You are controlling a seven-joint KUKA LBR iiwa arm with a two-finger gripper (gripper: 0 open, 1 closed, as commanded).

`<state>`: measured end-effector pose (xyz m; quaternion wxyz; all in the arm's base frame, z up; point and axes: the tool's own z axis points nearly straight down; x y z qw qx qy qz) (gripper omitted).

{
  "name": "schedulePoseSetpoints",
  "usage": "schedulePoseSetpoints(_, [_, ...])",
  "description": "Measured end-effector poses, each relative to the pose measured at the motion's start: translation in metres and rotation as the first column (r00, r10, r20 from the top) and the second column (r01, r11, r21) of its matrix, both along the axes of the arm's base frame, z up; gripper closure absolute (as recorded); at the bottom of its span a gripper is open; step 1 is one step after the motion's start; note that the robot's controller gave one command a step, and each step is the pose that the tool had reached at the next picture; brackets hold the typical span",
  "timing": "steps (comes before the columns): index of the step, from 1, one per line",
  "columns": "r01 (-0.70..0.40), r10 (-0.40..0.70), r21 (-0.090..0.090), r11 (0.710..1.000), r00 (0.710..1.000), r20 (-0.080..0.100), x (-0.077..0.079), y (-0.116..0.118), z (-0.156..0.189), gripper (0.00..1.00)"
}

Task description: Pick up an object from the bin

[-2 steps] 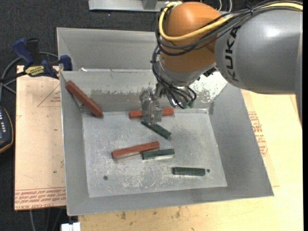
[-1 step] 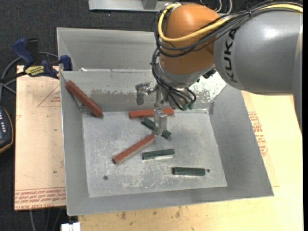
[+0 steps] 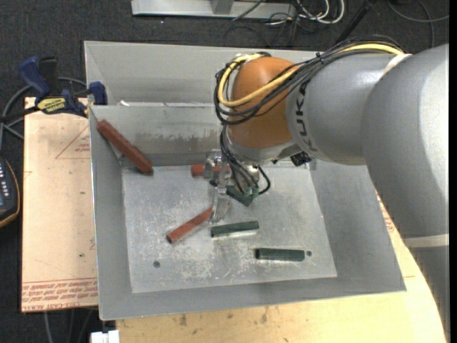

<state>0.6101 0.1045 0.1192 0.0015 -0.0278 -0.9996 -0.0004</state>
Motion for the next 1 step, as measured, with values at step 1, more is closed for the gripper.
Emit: schedulePoseSetpoints(1, [0.075, -0.075, -0.001, 0.997, 0.997, -0.005, -0.0667, -0.0036, -0.0525, 0.00])
